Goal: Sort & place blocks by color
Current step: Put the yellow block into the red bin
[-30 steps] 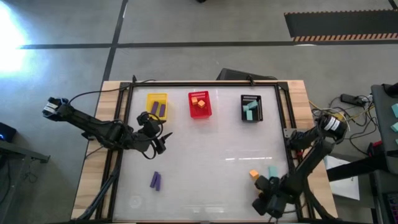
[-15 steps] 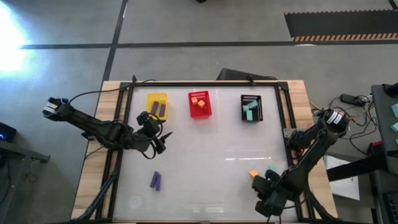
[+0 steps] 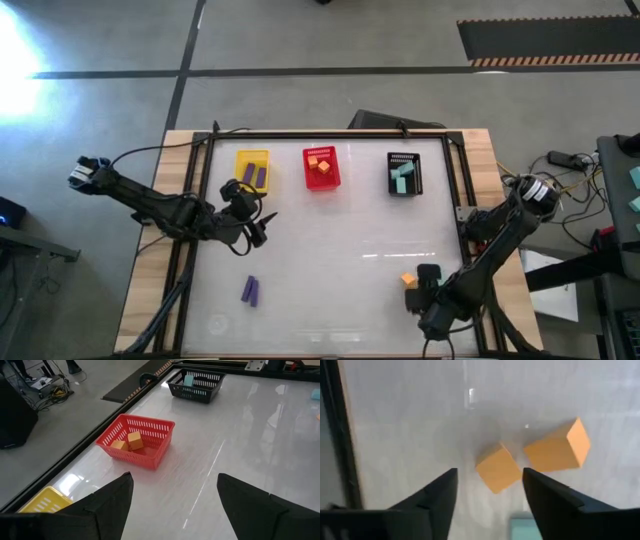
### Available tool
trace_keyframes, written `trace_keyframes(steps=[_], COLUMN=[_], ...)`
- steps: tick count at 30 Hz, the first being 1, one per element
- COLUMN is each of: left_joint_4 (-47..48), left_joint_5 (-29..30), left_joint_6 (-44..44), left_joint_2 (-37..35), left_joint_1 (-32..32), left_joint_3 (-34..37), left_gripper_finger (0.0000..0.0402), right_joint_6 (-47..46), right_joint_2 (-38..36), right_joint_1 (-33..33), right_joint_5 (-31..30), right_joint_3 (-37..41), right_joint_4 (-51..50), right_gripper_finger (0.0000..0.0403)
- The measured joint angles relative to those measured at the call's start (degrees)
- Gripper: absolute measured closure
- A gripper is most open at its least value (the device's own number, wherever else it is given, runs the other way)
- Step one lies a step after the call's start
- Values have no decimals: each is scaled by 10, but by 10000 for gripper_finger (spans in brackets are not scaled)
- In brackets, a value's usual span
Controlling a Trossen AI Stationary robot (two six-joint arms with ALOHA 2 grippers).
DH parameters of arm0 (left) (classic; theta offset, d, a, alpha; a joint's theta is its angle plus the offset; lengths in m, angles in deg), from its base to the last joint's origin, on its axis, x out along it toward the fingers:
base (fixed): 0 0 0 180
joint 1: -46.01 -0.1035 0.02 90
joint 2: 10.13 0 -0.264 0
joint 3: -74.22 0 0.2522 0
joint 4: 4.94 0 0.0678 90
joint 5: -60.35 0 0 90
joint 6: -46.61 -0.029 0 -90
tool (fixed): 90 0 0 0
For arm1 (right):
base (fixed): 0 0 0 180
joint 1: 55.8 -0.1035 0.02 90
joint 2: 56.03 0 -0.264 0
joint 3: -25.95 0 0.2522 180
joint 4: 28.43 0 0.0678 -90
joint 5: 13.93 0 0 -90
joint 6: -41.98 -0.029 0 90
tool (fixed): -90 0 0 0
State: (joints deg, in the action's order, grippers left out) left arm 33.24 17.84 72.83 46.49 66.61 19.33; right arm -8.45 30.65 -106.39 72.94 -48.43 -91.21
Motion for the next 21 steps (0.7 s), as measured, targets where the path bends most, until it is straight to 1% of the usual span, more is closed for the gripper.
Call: trace_keyframes(steps=[4,8,15,21], left_joint_4=[0,0,-2,-3], left_joint_5=[0,0,0,0], left_joint_6=[0,0,1,1], left_joint_2=[0,0,0,0], left_joint_1=[0,0,0,0], left_joint_3=[0,0,0,1], left_gripper_finger=[130,130,130,130], right_joint_6=[67,91,113,131], right_joint_2=[23,42,64,75], right_joint_1=[0,0,0,0], right_joint_5=[2,1,-1,2], right_joint_3=[0,0,-1,-1], right_joint_4=[0,1,6,21], right_gripper_finger=[158,159,198,245])
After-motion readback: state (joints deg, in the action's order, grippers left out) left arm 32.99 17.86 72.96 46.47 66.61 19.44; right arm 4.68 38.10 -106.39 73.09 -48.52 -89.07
